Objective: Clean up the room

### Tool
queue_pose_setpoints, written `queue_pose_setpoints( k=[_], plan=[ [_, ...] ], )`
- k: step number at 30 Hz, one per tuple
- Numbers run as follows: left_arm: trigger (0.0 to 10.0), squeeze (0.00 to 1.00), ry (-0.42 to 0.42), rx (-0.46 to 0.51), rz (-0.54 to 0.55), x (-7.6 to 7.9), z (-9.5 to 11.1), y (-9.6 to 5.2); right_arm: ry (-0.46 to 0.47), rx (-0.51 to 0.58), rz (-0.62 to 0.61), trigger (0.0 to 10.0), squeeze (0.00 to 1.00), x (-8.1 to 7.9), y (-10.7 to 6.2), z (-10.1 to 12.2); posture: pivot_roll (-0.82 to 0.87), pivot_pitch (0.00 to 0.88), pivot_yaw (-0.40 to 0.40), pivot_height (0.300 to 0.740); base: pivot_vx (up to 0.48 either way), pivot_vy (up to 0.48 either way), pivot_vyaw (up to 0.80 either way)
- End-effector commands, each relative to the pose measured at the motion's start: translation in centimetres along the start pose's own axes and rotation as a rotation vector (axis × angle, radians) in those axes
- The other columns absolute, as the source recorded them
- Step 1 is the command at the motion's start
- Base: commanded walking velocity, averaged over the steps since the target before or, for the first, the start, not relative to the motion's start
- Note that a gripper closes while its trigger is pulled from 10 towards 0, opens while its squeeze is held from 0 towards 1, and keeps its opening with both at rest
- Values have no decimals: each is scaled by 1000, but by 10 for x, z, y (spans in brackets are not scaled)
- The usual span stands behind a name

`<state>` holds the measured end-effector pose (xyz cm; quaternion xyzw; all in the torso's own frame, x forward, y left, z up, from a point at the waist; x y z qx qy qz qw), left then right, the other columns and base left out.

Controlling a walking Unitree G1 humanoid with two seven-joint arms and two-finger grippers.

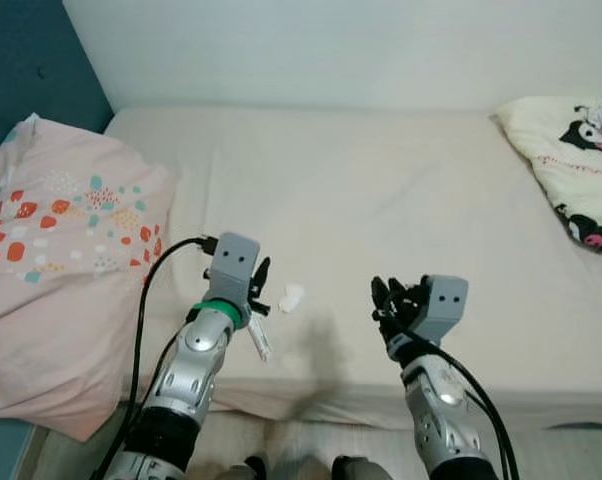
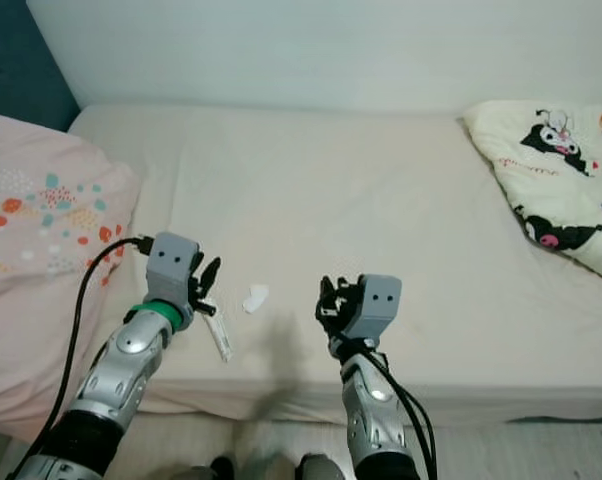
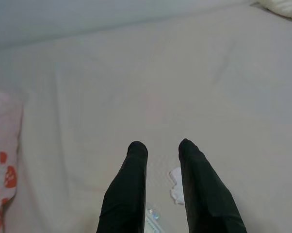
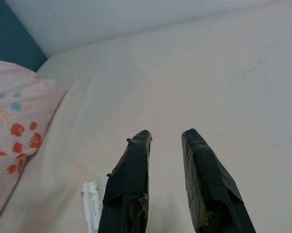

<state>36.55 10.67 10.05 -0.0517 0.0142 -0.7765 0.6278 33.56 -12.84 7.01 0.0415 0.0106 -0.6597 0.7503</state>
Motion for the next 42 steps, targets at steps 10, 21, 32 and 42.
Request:
queue_pose_setpoints(
  k=[10,21,32,42],
  plan=[
    [10000,0,22,-112,10,-7,-36,-11,-15,-32,-20,10000,0,1,-3,-9,-12,81,56,711,0,0,0],
    [10000,0,-151,-365,176,-36,-94,-26,-78,1,-9,10000,0,7,0,0,-27,78,54,656,0,0,0],
    [10000,0,-149,-309,153,-14,-77,-10,-81,7,-22,10000,0,16,6,5,-19,88,49,596,0,0,0],
    [10000,0,-139,-243,253,-17,-60,-3,-82,-15,-7,10000,0,19,7,1,-8,104,47,546,0,0,0]
  ],
)
Point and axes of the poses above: a point about 5 cm out from each wrist's last joint towards the gripper, its own y axis pointing out of the wrist towards the gripper, its own z axis along the axis of the wrist's last joint, x = y × z, the point moved 4 cm from there along y, pointing out of the wrist towards the gripper, and after that the axes turned 12 degrees about -y, right-handed, at the moved point
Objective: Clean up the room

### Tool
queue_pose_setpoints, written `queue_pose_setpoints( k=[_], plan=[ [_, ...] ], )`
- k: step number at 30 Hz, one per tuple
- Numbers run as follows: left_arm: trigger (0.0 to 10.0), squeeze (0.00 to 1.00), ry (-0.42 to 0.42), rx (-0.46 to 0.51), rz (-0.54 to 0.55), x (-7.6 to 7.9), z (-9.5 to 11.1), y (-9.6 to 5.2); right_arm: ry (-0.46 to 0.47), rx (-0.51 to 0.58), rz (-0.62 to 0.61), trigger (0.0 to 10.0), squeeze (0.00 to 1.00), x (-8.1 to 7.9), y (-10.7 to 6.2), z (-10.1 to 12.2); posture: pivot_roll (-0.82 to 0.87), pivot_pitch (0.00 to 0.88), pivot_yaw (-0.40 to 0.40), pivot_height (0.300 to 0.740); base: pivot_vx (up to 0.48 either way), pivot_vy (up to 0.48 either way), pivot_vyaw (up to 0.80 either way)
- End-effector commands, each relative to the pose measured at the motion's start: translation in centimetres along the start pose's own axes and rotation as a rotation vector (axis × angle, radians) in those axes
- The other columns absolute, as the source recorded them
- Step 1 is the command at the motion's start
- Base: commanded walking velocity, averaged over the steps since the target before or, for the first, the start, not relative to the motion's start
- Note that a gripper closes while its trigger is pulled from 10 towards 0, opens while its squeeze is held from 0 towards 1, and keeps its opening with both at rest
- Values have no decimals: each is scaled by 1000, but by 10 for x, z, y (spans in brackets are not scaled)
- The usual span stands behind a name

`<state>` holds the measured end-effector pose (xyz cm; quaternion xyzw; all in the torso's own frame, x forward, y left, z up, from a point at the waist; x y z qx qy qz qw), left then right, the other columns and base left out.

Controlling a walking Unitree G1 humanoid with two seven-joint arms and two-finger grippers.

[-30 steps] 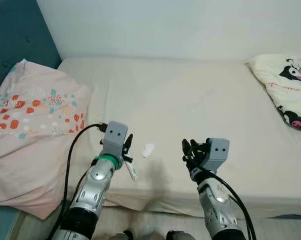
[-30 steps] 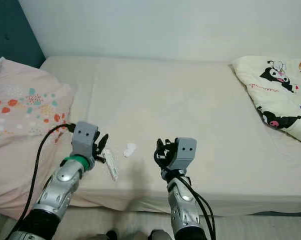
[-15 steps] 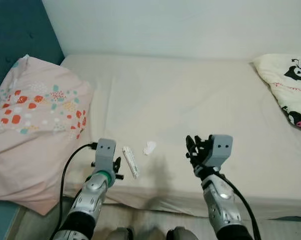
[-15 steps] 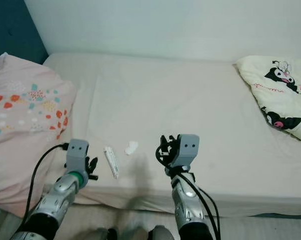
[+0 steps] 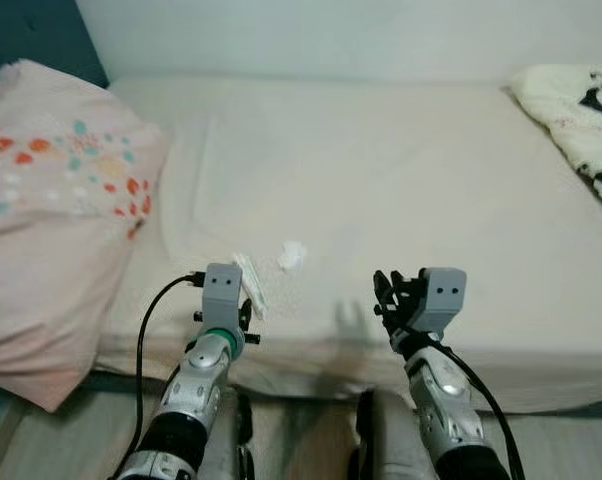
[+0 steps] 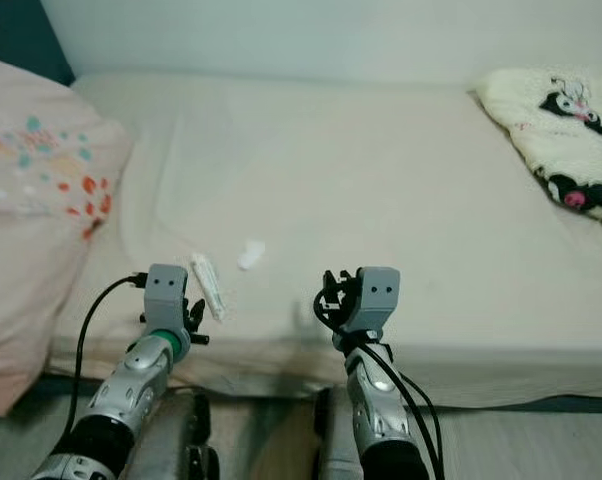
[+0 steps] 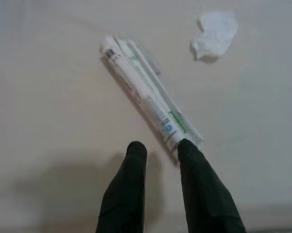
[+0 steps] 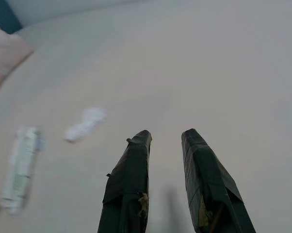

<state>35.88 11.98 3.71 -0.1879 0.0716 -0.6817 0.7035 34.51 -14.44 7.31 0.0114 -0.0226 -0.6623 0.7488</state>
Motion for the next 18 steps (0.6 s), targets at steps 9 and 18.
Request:
queue_pose_setpoints(
  k=[9,18],
  plan=[
    [10000,1000,28,74,52,6,21,5,-62,1,11,10000,0,17,3,4,-2,135,35,536,0,0,0],
    [10000,1000,36,107,169,-10,39,11,-123,61,83,10000,0,13,4,19,-7,166,31,536,0,0,0]
  ],
)
Point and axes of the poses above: a point about 5 cm out from each wrist's last joint towards the gripper, its own y axis pointing out of the wrist towards the gripper, its own z axis along the axis of the wrist's last joint, x = y × z, the point moved 4 cm from there along y, pointing out of the wrist towards the gripper, and after that the axes turned 12 degrees about -y, right-handed, at the moved point
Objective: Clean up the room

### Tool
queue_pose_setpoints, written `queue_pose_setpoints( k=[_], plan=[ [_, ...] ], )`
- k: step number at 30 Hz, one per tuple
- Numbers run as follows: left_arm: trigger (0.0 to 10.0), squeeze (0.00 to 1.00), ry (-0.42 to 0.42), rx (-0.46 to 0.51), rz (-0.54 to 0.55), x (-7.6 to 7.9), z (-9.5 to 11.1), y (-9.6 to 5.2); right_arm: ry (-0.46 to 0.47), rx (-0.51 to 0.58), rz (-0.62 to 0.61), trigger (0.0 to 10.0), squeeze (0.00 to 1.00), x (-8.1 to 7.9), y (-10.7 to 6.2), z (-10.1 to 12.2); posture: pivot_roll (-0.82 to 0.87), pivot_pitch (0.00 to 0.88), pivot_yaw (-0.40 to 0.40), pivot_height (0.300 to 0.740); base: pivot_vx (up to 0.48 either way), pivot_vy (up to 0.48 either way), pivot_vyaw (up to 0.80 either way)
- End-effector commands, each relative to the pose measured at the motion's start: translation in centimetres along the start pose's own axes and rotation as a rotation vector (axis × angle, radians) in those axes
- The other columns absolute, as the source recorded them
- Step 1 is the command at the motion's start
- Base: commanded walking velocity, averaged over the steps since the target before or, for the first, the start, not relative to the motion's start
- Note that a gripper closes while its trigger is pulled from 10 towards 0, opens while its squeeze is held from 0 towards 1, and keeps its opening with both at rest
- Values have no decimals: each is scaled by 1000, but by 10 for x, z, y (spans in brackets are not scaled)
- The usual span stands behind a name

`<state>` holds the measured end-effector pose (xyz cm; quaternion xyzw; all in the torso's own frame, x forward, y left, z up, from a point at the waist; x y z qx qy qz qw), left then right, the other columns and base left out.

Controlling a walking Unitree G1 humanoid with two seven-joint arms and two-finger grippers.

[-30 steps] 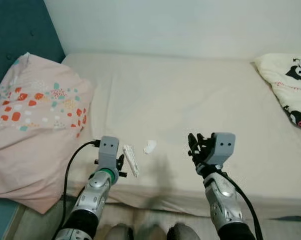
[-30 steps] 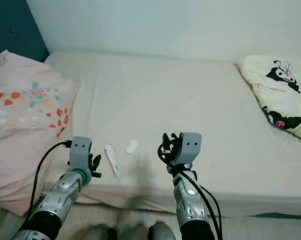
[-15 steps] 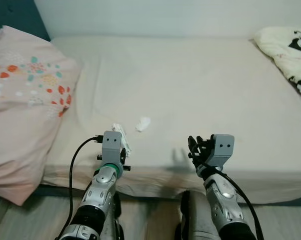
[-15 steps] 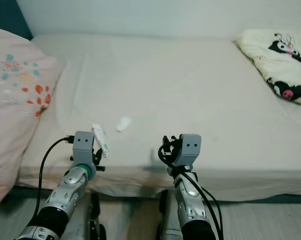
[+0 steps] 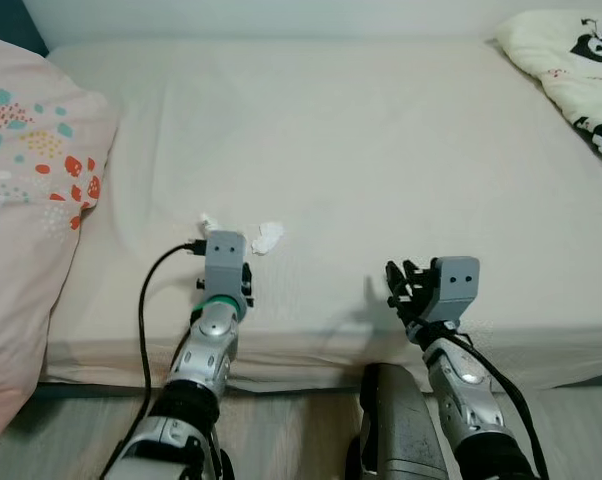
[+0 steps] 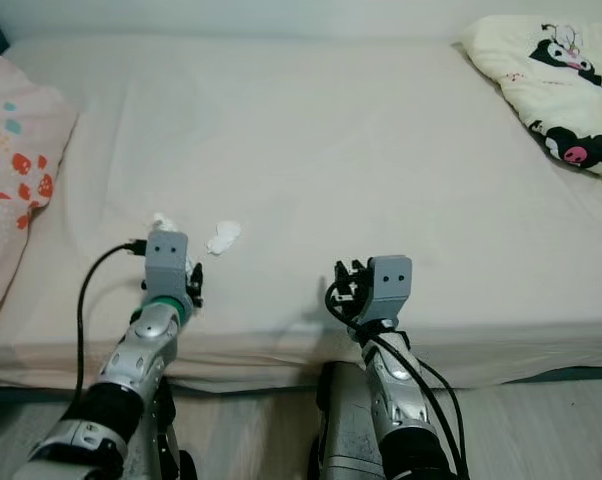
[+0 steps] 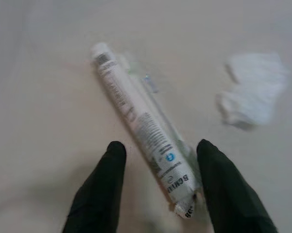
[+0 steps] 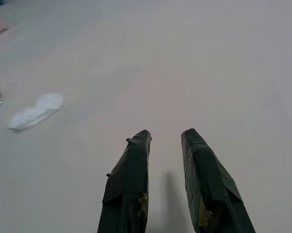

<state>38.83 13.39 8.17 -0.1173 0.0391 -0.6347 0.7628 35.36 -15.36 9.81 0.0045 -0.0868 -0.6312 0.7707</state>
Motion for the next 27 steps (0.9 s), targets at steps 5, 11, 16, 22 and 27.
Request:
queue_pose_setpoints(
  k=[5,11,16,22,27],
  plan=[
    [10000,1000,44,-150,21,-5,-32,-3,-20,-16,14,10000,0,0,-5,-5,-3,179,29,536,0,0,0],
    [4392,0,34,-259,13,1,-53,-7,-25,-6,59,10000,0,-4,5,2,0,192,28,536,0,0,0],
    [0,0,13,-197,45,-1,-40,-3,-31,-6,88,10000,0,-6,13,6,5,198,25,536,0,0,0],
    [0,0,28,-109,79,-16,-21,1,-27,-45,126,10000,0,-8,25,5,41,209,11,536,0,0,0],
    [0,0,24,-89,93,-30,-20,-4,-23,-91,141,10000,0,-9,30,0,65,217,4,536,0,0,0]
  ],
)
Point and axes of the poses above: a point about 5 cm out from each wrist's last joint towards the gripper, its own y axis pointing out of the wrist towards the gripper, its own z axis along the axis of the wrist's last joint, x = y × z, the point moved 4 cm from there along y, pointing out of the wrist towards the gripper, and after that the axes turned 12 degrees about -y, right-handed, at the moved point
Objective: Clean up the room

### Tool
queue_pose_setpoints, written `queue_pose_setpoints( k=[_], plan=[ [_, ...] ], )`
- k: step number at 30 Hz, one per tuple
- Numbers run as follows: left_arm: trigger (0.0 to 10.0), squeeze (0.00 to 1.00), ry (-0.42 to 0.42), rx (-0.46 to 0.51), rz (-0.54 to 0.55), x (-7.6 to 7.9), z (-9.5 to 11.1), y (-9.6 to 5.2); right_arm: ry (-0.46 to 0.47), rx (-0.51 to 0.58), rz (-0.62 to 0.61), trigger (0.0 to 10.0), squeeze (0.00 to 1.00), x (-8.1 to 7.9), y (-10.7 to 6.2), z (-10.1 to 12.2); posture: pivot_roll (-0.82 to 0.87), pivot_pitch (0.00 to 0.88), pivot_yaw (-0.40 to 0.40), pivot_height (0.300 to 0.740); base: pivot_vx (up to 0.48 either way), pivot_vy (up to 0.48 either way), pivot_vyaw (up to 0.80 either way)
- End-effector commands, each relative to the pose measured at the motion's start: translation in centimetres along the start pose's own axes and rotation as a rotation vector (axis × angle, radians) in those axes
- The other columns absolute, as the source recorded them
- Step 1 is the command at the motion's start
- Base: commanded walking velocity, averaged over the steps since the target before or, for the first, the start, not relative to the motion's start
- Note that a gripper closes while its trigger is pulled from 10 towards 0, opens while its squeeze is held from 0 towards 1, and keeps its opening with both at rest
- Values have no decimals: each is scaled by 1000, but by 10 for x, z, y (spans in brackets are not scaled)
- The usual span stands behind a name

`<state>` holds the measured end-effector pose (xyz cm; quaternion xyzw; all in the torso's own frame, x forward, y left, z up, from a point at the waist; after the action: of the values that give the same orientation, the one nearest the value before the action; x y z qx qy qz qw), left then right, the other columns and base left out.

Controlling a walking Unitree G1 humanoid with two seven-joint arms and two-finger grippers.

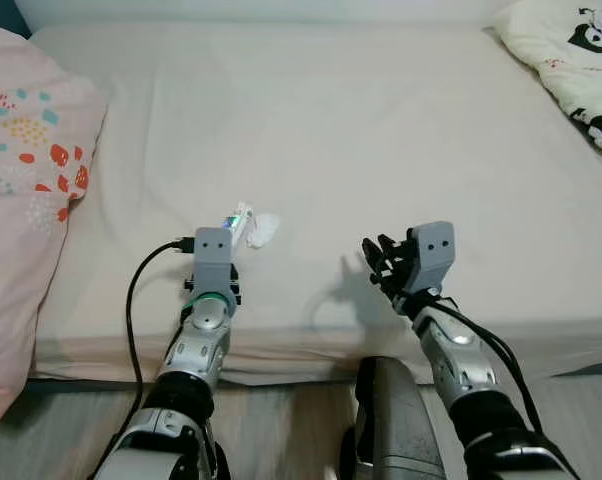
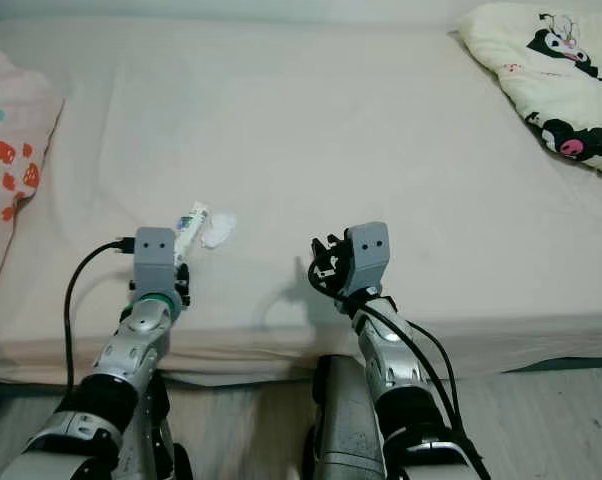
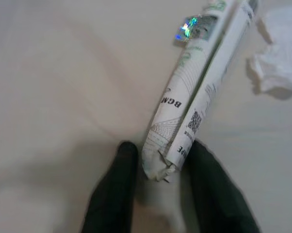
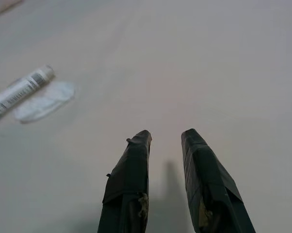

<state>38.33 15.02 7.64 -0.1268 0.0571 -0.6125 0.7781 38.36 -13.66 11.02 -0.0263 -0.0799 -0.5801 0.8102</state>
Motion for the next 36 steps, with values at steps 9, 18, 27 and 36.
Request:
queue_pose_setpoints(
  k=[9,18,27,36],
  plan=[
    [10000,0,-7,202,-42,-40,44,-26,-27,-17,84,10000,0,-6,20,9,193,263,-24,536,0,0,0],
    [10000,0,35,425,-81,-64,114,-72,-36,-18,141,10000,1000,-20,41,25,331,329,-48,536,0,0,0],
    [10000,0,80,469,-121,-64,133,-104,-64,-22,147,10000,0,-21,52,36,400,390,-49,536,0,0,0],
    [10000,0,93,432,-102,-70,133,-124,-123,17,218,10000,0,-31,65,62,454,455,-60,536,0,0,0]
  ],
)
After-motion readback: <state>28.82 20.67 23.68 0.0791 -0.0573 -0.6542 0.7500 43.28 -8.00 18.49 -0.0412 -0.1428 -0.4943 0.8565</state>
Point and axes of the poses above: a point about 5 cm out from each wrist's last joint towards the gripper, its own y axis pointing out of the wrist towards the gripper, its own z axis along the axis of the wrist's last joint, x = y × z, the point moved 4 cm from there along y, pointing out of the wrist towards the gripper, and after that the axes turned 12 degrees about -y, right-handed, at the moved point
